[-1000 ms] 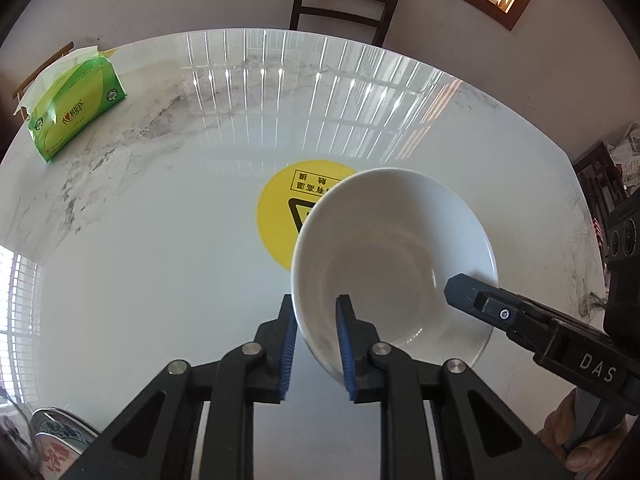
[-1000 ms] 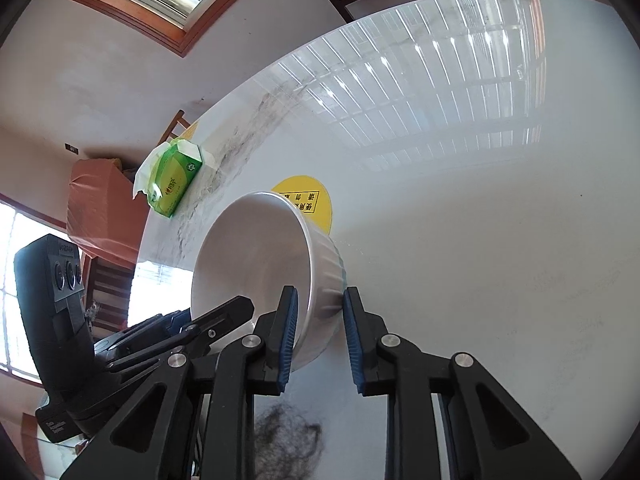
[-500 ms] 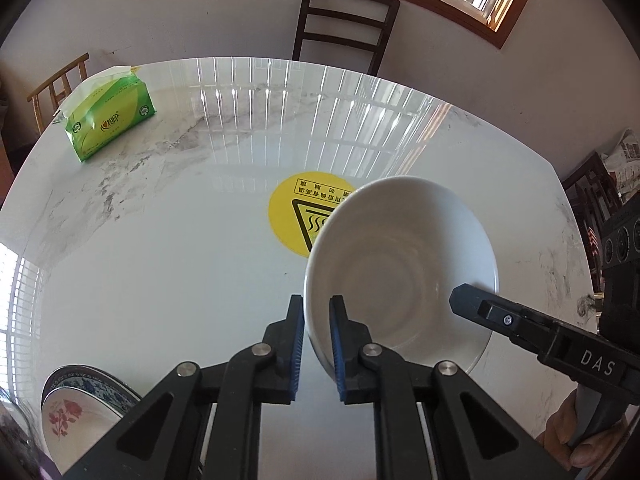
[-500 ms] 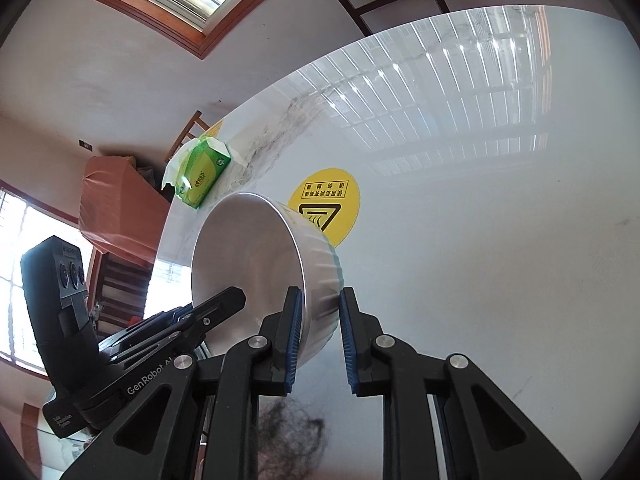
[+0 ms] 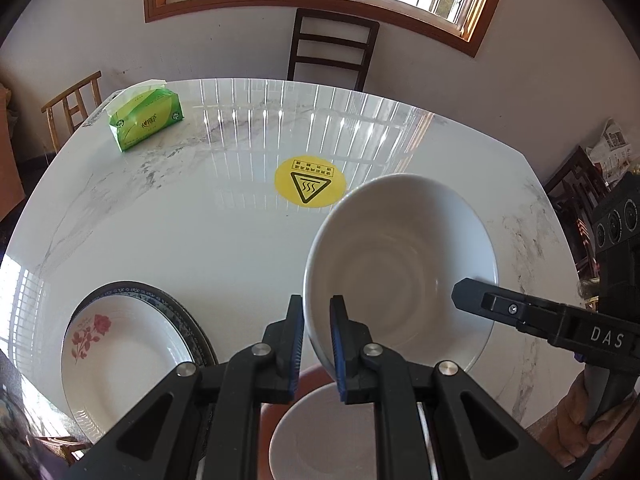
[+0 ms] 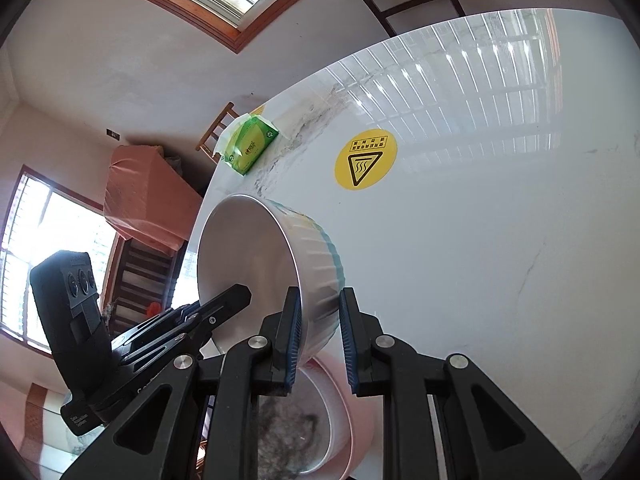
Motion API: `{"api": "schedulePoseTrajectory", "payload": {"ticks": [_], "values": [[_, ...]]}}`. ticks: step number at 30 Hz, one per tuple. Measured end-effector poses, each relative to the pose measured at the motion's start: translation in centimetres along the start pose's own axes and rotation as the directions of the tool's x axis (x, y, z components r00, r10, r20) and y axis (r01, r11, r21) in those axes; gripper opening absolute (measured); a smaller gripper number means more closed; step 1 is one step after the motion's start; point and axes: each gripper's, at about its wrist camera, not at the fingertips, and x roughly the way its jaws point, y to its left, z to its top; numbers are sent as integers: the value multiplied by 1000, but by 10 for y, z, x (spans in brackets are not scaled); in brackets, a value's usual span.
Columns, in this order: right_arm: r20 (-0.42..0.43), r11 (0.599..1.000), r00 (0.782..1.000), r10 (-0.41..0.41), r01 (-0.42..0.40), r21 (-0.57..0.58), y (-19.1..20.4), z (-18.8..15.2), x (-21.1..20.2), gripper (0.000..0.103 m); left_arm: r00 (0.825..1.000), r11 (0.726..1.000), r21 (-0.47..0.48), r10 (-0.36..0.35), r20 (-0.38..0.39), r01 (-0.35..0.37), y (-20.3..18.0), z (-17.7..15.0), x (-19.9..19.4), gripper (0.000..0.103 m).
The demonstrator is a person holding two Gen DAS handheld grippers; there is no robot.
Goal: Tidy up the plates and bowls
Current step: 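Carry the 'Dog' bowl and lower it into the 'Rabbit' bowl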
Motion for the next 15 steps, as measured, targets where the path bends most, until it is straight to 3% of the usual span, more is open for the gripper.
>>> {"api": "schedulePoseTrajectory", "payload": {"ticks": [15], "values": [[-10, 1000, 1000, 0, 0, -13, 8, -65, -19, 19, 1000, 999, 47, 6, 15, -7, -10, -73, -34, 14]]}}
